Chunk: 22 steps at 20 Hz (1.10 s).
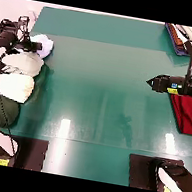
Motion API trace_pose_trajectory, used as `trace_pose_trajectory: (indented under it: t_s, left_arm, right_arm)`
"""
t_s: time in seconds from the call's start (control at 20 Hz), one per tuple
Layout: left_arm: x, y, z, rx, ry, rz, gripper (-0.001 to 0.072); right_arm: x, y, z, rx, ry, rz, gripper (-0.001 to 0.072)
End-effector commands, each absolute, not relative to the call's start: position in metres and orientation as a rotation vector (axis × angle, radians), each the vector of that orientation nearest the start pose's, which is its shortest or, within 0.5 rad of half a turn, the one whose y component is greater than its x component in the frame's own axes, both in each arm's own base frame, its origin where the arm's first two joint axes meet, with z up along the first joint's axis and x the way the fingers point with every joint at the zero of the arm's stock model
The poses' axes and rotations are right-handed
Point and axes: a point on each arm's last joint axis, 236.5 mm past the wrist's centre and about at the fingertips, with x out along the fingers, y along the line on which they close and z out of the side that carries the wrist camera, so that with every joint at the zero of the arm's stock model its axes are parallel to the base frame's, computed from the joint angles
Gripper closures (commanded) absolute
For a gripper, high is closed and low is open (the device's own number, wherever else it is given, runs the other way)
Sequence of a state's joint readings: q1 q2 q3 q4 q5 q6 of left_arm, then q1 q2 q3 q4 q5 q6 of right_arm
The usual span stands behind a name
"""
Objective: Fold the shirts.
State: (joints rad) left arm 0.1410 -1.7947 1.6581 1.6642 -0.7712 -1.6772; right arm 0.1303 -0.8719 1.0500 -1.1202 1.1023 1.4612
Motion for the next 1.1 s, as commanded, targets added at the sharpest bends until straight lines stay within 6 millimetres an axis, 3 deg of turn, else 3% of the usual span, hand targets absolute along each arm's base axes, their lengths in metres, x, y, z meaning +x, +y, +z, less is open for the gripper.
trace_pose_trajectory:
  t_s: [0.0, 0.1, 0.15, 0.25, 0.3, 0.4, 0.5, 0.6, 0.7, 0.85, 1.0, 1.05]
  left_arm:
    - [0.595, 0.098, 0.061, -0.100, 0.797, 0.205, 0.0686]
    - [0.599, 0.094, 0.140, -0.113, 0.654, 0.193, 0.0686]
    - [0.594, 0.090, 0.192, -0.121, 0.561, 0.178, 0.0687]
    - [0.567, 0.068, 0.293, -0.098, 0.385, 0.117, 0.0687]
    - [0.545, 0.052, 0.341, -0.063, 0.303, 0.084, 0.0687]
    - [0.493, 0.016, 0.409, -0.004, 0.190, 0.014, 0.0687]
    - [0.447, -0.024, 0.446, 0.010, 0.136, -0.071, 0.0687]
    - [0.412, -0.072, 0.458, 0.017, 0.135, -0.191, 0.0688]
    - [0.392, -0.131, 0.440, 0.033, 0.208, -0.346, 0.0687]
    - [0.366, -0.234, 0.386, 0.068, 0.355, -0.601, 0.0687]
    - [0.326, -0.347, 0.308, 0.109, 0.525, -0.879, 0.0665]
    - [0.311, -0.378, 0.286, 0.109, 0.575, -0.959, 0.0381]
  right_arm:
    - [0.327, 0.136, 0.142, 0.220, 0.905, 0.450, 0.0697]
    - [0.330, 0.137, 0.154, 0.215, 0.877, 0.454, 0.0698]
    - [0.333, 0.137, 0.167, 0.212, 0.843, 0.457, 0.0698]
    - [0.340, 0.137, 0.203, 0.200, 0.756, 0.463, 0.0697]
    - [0.344, 0.136, 0.226, 0.192, 0.699, 0.464, 0.0697]
    - [0.348, 0.135, 0.269, 0.182, 0.591, 0.467, 0.0698]
    - [0.347, 0.133, 0.308, 0.175, 0.498, 0.471, 0.0698]
    - [0.343, 0.133, 0.339, 0.160, 0.426, 0.479, 0.0697]
    - [0.337, 0.132, 0.363, 0.152, 0.373, 0.485, 0.0697]
    - [0.330, 0.131, 0.387, 0.143, 0.320, 0.491, 0.0698]
    - [0.324, 0.132, 0.392, 0.134, 0.321, 0.499, 0.0698]
    - [0.322, 0.133, 0.390, 0.132, 0.330, 0.501, 0.0698]
